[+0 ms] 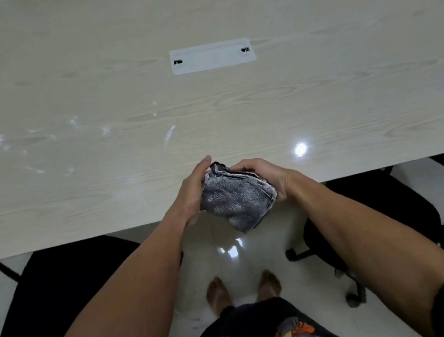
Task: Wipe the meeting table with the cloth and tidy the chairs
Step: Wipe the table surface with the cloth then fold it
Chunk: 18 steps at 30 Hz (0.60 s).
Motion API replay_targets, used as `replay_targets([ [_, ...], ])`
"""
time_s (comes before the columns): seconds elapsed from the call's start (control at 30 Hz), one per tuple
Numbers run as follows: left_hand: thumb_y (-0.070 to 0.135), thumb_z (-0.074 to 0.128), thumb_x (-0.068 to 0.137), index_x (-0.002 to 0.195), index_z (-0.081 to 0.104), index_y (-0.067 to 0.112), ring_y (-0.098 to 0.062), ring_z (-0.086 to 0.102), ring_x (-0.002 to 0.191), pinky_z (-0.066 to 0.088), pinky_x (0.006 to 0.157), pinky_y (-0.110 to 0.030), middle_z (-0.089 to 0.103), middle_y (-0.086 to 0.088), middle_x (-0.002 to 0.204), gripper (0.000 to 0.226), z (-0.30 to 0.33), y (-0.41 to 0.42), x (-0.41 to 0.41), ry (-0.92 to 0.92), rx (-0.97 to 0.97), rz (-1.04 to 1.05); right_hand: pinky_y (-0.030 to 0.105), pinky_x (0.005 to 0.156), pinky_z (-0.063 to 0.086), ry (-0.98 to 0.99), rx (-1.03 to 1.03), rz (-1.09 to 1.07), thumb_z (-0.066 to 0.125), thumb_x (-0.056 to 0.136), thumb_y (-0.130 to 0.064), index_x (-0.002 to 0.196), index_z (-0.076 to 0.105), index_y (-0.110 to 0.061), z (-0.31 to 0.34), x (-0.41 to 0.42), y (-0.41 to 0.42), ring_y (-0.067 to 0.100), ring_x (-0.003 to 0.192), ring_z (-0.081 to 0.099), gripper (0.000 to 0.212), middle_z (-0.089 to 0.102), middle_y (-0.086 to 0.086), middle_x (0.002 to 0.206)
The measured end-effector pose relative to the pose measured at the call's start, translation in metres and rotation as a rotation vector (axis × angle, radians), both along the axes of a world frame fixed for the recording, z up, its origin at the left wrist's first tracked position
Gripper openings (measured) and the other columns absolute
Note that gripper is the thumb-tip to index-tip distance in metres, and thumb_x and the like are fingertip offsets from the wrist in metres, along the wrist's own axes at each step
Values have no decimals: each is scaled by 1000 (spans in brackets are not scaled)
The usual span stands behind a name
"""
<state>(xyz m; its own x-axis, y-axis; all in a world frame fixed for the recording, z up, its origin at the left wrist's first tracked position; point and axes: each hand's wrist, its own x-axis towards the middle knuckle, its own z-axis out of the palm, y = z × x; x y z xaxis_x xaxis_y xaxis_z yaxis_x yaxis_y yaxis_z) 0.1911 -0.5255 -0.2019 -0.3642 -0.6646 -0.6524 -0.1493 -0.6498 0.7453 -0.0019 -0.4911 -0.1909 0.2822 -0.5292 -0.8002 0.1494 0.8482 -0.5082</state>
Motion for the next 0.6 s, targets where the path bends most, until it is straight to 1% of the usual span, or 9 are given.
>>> replay_targets([
  [0.07, 48, 60, 99, 110, 74, 20, -23, 72, 101, 56, 92, -41, 78, -2, 104, 34, 4, 0, -4, 49, 12, -95, 42, 99, 52, -67, 55, -53, 52, 101, -46, 110, 74, -4, 5, -13, -4, 33, 94, 72, 48, 75, 19, 112],
  [0.1, 39, 63, 99, 100, 74, 21, -22, 66, 102, 52, 94, -41, 74, -1, 103, 21, 4, 0, -5, 60, 16, -112, 44, 104, 50, -92, 76, -91, 51, 101, -50, 112, 74, -2, 5, -20, -5, 34, 99, 73, 54, 74, 21, 117],
  [0.2, 25, 69, 98, 72, 66, 22, -19, 53, 89, 46, 75, -34, 61, -2, 89, 26, -4, -3, -3, 60, 58, -94, 53, 116, 42, -228, 98, -194, 48, 99, -70, 134, 65, 6, -3, -41, -3, 42, 122, 67, 85, 64, 28, 139],
  [0.27, 21, 67, 100, 77, 63, 18, -18, 55, 83, 48, 67, -29, 62, -1, 82, 24, -8, -6, -3, 27, 59, -67, 59, 118, 40, -347, 96, -247, 45, 92, -83, 146, 55, 8, -10, -53, 0, 47, 136, 56, 106, 56, 32, 148],
  [0.33, 20, 65, 101, 87, 65, 16, -23, 60, 91, 49, 72, -32, 68, -2, 83, 15, -19, -9, -2, 23, 44, 23, 61, 110, 48, -407, 92, -286, 42, 87, -89, 147, 53, 7, -20, -64, 3, 47, 136, 56, 113, 57, 31, 146],
  [0.4, 19, 63, 103, 99, 66, 15, -25, 66, 94, 56, 73, -35, 73, -5, 92, 7, -24, -11, 0, 27, 45, 129, 54, 98, 55, -314, 53, -302, 50, 92, -75, 142, 57, 5, -31, -71, 5, 39, 117, 68, 95, 66, 26, 131],
  [0.47, 19, 59, 106, 113, 66, 17, -20, 71, 87, 60, 69, -35, 75, -7, 100, 11, -28, -13, 3, -5, 43, 133, 41, 82, 61, -136, 6, -294, 58, 93, -42, 129, 61, 0, -38, -68, 4, 30, 93, 73, 55, 71, 18, 114],
  [0.53, 18, 56, 107, 130, 61, 22, -20, 71, 100, 59, 89, -45, 73, -8, 119, 23, -35, -19, 4, 1, 39, 122, 34, 71, 62, -23, -47, -323, 55, 94, -12, 123, 64, -5, -41, -58, -3, 24, 87, 72, 30, 70, 15, 114],
  [0.6, 18, 54, 108, 143, 52, 31, -21, 62, 119, 42, 109, -54, 62, -2, 137, 37, -35, -26, 4, -8, 9, 116, 32, 70, 61, 36, -103, -388, 48, 95, 4, 130, 65, -9, -42, -49, -14, 24, 97, 69, 40, 68, 14, 121],
])
